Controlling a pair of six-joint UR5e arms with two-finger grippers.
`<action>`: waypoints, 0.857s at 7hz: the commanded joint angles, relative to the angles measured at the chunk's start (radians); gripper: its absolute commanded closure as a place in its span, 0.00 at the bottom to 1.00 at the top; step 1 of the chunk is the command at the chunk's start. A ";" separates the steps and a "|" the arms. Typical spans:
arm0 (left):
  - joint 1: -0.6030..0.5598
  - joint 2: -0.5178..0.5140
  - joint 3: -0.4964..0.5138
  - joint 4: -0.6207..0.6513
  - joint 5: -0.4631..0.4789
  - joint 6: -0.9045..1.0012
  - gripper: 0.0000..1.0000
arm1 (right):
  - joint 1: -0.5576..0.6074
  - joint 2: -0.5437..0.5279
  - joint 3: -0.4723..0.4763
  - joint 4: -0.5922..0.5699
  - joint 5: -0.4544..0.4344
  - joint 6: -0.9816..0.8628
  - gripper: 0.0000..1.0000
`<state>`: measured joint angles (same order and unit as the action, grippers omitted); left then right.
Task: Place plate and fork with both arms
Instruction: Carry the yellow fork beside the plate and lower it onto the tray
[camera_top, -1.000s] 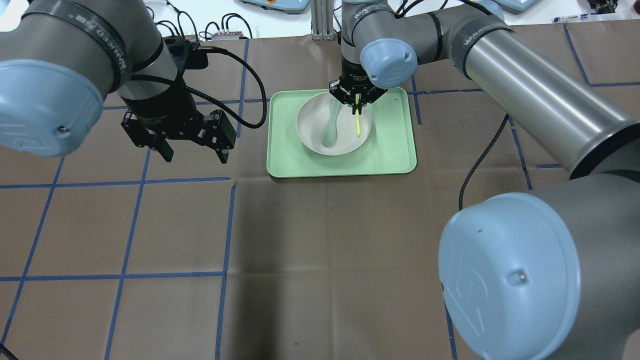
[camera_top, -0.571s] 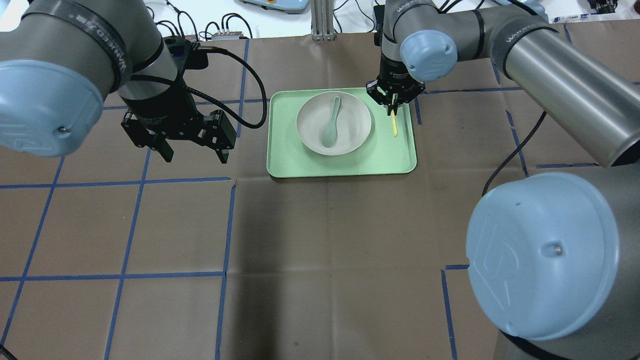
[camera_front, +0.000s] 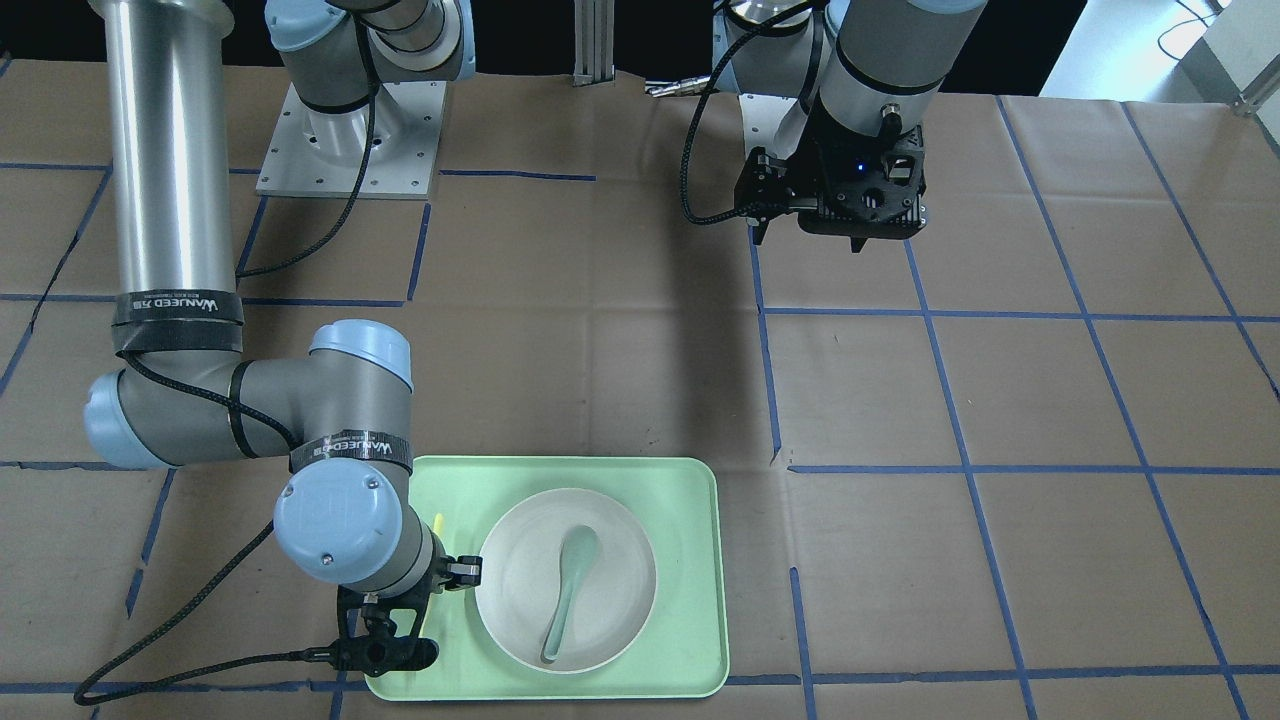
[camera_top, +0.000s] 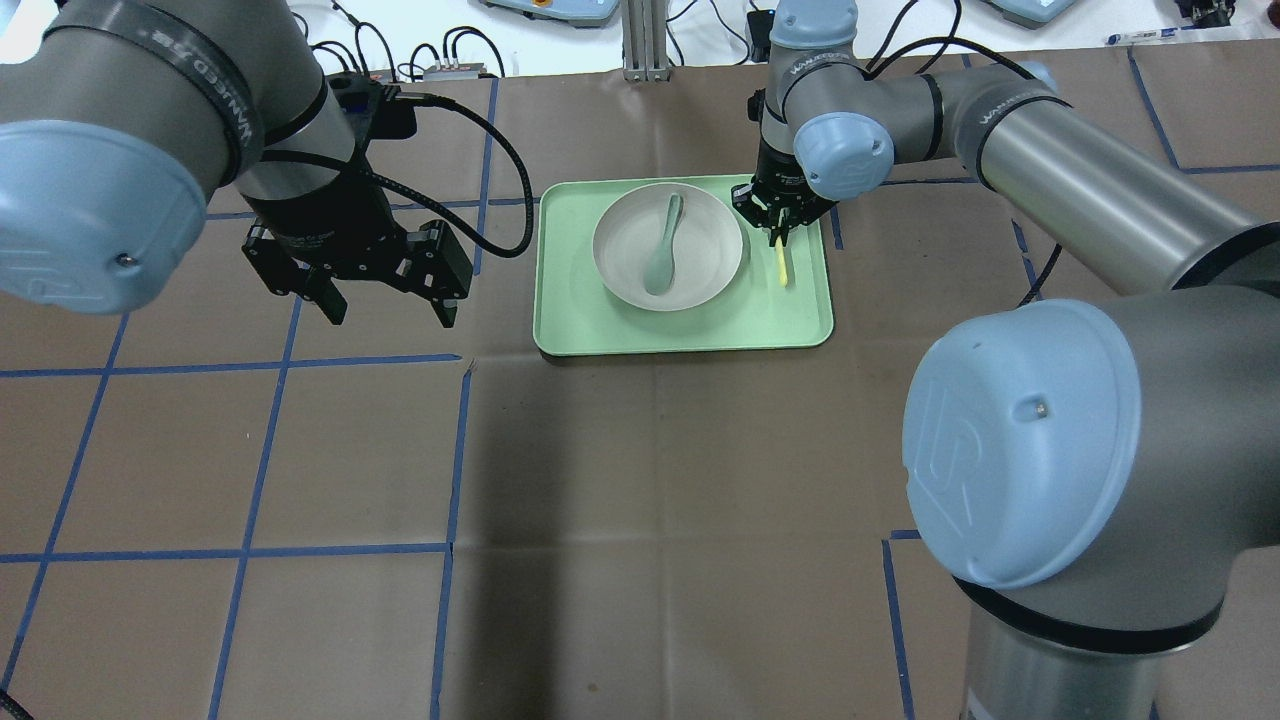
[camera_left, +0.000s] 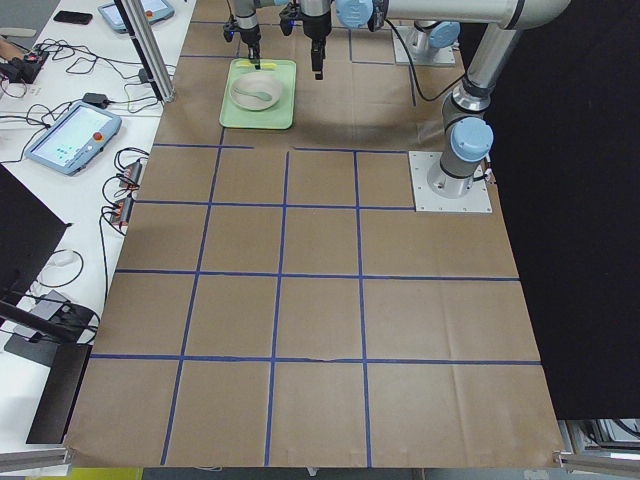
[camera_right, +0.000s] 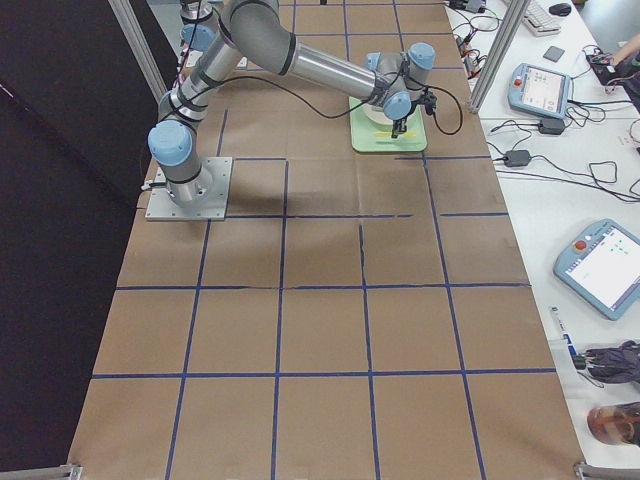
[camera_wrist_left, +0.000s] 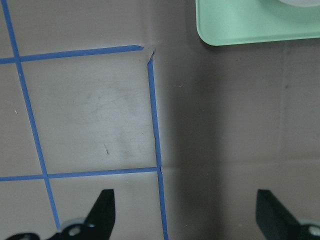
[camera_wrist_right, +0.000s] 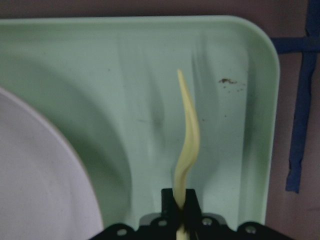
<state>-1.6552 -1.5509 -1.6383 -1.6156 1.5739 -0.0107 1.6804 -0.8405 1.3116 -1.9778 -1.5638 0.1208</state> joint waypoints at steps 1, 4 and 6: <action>0.000 0.000 0.000 -0.001 0.000 0.000 0.01 | -0.001 0.004 0.003 -0.003 0.007 -0.006 0.64; 0.000 0.000 0.000 -0.001 0.000 0.000 0.01 | -0.002 0.008 0.001 -0.003 0.002 -0.007 0.50; 0.002 0.000 0.000 -0.001 0.000 0.000 0.01 | -0.005 -0.015 -0.006 -0.001 -0.005 -0.007 0.28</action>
<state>-1.6541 -1.5509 -1.6383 -1.6168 1.5739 -0.0107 1.6770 -0.8403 1.3098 -1.9801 -1.5640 0.1136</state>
